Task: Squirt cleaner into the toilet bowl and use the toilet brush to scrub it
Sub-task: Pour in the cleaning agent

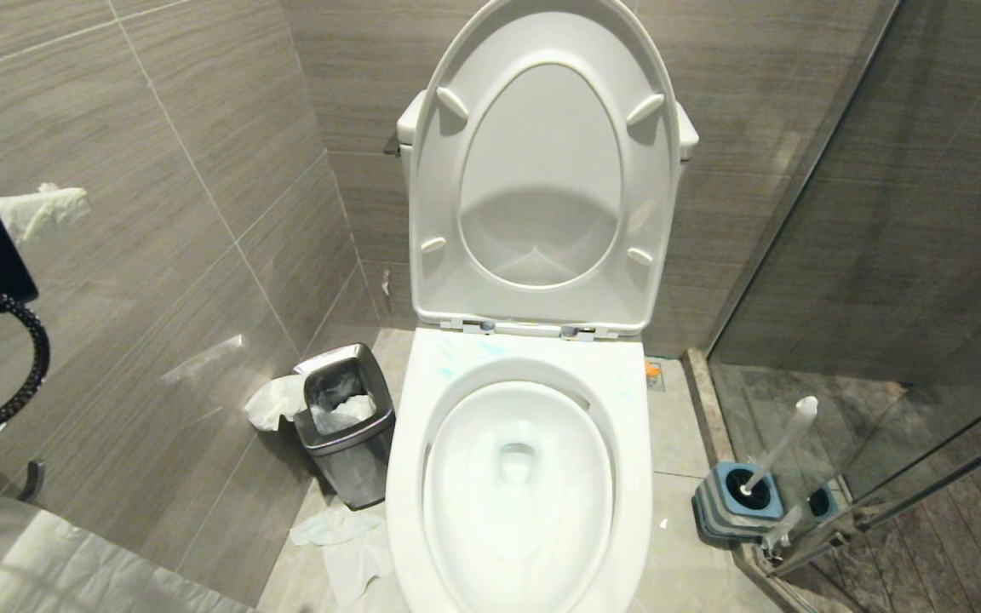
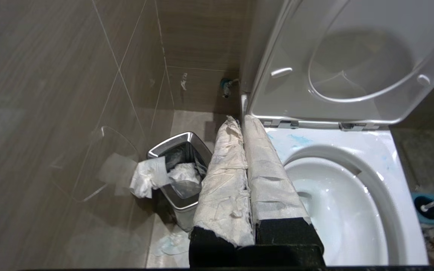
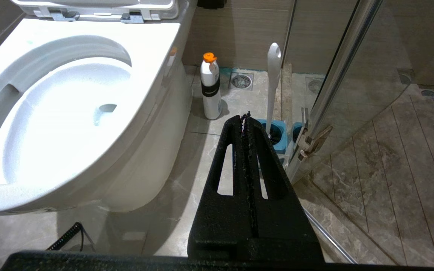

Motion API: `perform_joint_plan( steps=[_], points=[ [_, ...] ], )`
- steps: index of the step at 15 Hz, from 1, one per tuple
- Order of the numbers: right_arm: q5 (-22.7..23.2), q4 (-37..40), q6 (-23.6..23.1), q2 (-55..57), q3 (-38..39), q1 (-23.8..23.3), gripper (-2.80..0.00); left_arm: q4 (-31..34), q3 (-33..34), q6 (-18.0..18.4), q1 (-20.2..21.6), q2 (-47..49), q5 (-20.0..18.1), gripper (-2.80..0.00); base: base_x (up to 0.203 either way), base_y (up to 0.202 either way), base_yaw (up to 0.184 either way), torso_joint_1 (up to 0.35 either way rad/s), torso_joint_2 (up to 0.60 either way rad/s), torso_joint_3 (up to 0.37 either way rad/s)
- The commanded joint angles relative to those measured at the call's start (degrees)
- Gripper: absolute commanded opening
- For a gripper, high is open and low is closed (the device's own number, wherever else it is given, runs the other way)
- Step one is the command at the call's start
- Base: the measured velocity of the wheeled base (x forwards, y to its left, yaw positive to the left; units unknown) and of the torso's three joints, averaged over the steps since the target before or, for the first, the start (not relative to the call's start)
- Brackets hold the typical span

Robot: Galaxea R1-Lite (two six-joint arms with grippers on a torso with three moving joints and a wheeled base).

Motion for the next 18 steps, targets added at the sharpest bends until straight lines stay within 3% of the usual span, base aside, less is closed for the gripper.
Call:
perform_joint_plan(
  steps=[1, 6, 10, 14, 18],
  points=[
    [0.00, 0.02, 0.04, 0.02, -0.02, 0.02, -2.80, -0.03, -0.81, -3.29, 1.25, 2.48, 0.00, -2.80, 0.000, 0.000, 0.000, 0.000, 0.00, 0.000],
    [0.00, 0.02, 0.04, 0.02, -0.02, 0.02, -2.80, -0.35, -11.08, -4.04, 13.03, 9.81, -0.69, -2.80, 0.000, 0.000, 0.000, 0.000, 0.00, 0.000],
    [0.00, 0.02, 0.04, 0.02, 0.06, 0.02, -2.80, -3.53, -11.50, -4.92, 19.10, 9.33, -1.63, -2.80, 0.000, 0.000, 0.000, 0.000, 0.00, 0.000],
    [0.00, 0.02, 0.04, 0.02, -0.02, 0.02, -2.80, -0.05, -3.43, -6.21, 23.28, -4.55, -8.45, -2.80, 0.000, 0.000, 0.000, 0.000, 0.00, 0.000],
    [0.00, 0.02, 0.04, 0.02, -0.02, 0.02, -2.80, 2.65, 8.61, -5.60, 24.84, -18.29, -10.48, -2.80, 0.000, 0.000, 0.000, 0.000, 0.00, 0.000]
  ],
)
